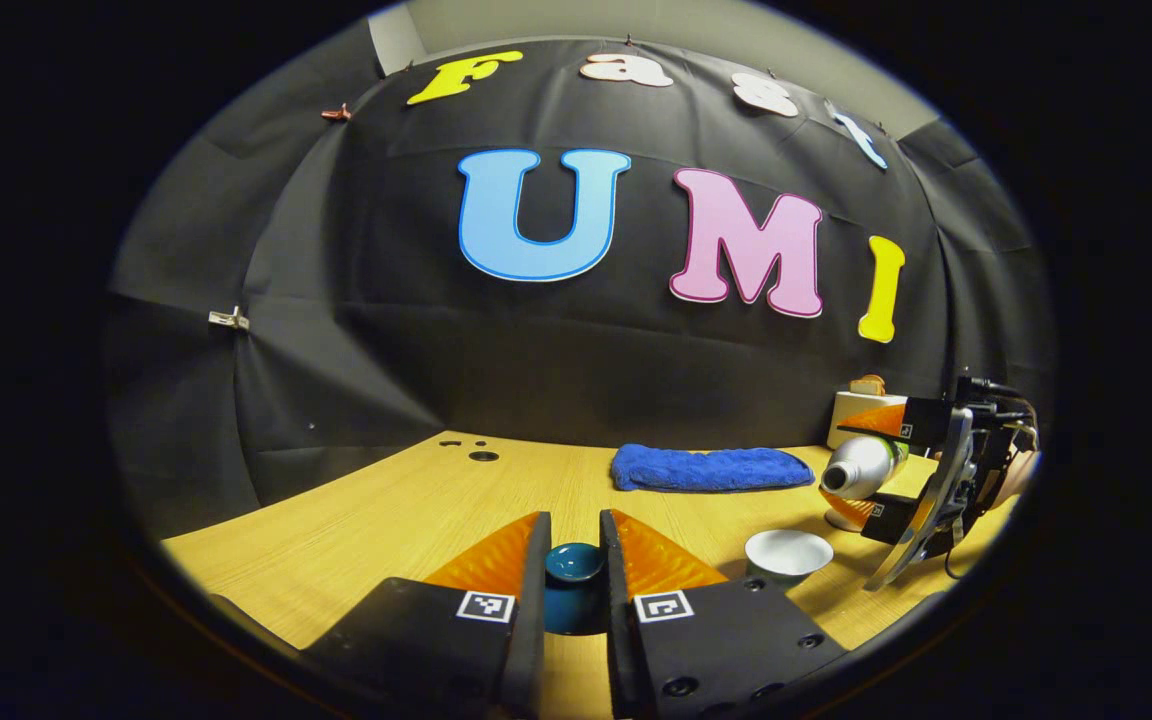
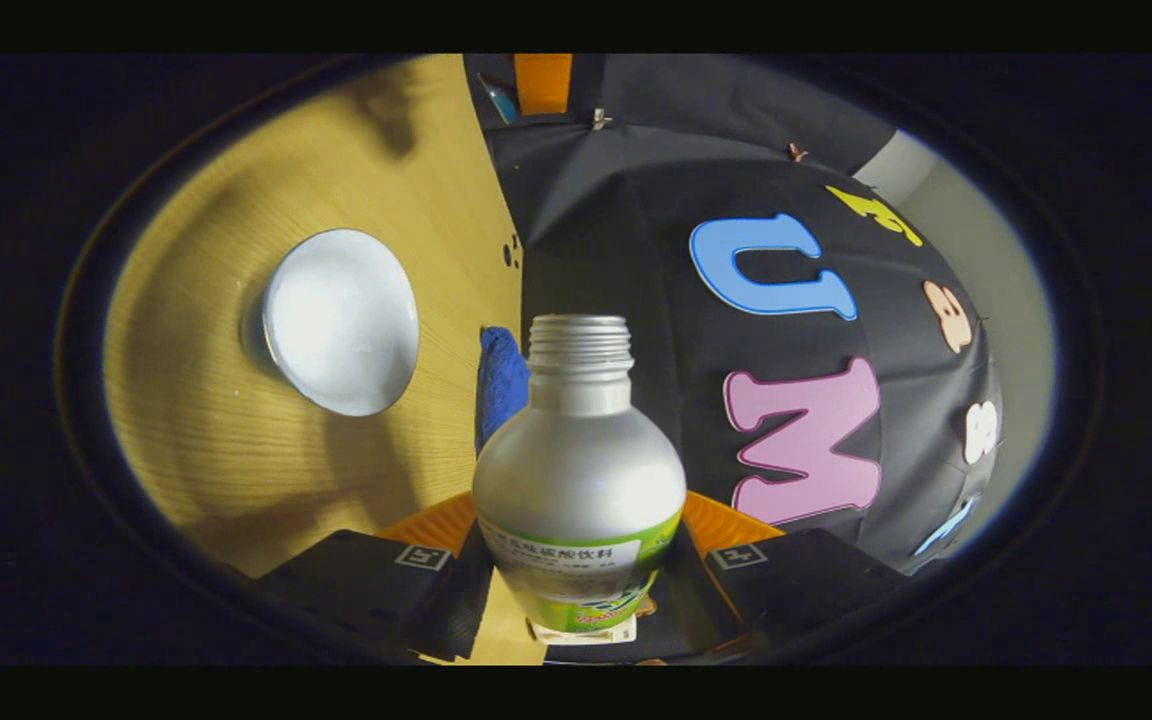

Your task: Open the teacup lid with one hand, grasp the water bottle and pour water into the teacup with the other hand; after pouring, place the water bottle on the coaster and then close the teacup lid.

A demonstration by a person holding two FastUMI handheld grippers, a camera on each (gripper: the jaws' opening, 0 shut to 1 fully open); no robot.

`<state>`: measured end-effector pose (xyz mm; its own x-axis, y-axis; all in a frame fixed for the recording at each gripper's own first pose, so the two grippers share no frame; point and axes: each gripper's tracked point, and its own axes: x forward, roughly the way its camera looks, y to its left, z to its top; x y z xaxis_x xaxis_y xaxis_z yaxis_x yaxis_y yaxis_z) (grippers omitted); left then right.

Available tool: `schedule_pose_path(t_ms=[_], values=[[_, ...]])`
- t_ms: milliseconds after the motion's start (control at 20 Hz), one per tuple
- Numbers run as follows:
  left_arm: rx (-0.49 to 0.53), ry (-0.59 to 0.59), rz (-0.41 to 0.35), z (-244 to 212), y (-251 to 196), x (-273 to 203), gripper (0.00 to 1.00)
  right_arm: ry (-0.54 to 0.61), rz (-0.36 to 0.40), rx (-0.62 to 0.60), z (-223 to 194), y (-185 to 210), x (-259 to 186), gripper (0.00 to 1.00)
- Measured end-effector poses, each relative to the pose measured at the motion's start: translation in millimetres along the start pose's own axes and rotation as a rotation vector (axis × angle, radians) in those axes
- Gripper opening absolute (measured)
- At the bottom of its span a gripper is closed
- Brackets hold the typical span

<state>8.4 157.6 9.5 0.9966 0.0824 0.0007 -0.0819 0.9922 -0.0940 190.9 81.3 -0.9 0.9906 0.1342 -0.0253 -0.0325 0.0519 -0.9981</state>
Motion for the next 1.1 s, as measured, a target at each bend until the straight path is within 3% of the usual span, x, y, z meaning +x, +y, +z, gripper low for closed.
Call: schedule_pose_path(t_ms=[50, 250, 800, 1100], values=[[-0.001, 0.000, 0.001, 0.7, 1.0, -0.5, 0.29, 0.001, 0.000, -0.013, -0.7, 0.7, 0.4, 0.82], [-0.001, 0.000, 0.005, 0.1, 2.9, 0.4, 0.29, -0.004, -0.003, -0.062, 0.6, 1.3, 5.0, 0.75], [-0.006, 0.016, 0.004, -4.4, 4.5, -1.9, 0.29, -0.032, -0.016, -0.187, 1.9, -1.0, 8.2, 0.78], [-0.007, 0.023, 0.011, -6.4, 7.6, -5.0, 0.29, -0.055, -0.019, -0.229, 5.6, 0.6, 9.9, 0.75]])
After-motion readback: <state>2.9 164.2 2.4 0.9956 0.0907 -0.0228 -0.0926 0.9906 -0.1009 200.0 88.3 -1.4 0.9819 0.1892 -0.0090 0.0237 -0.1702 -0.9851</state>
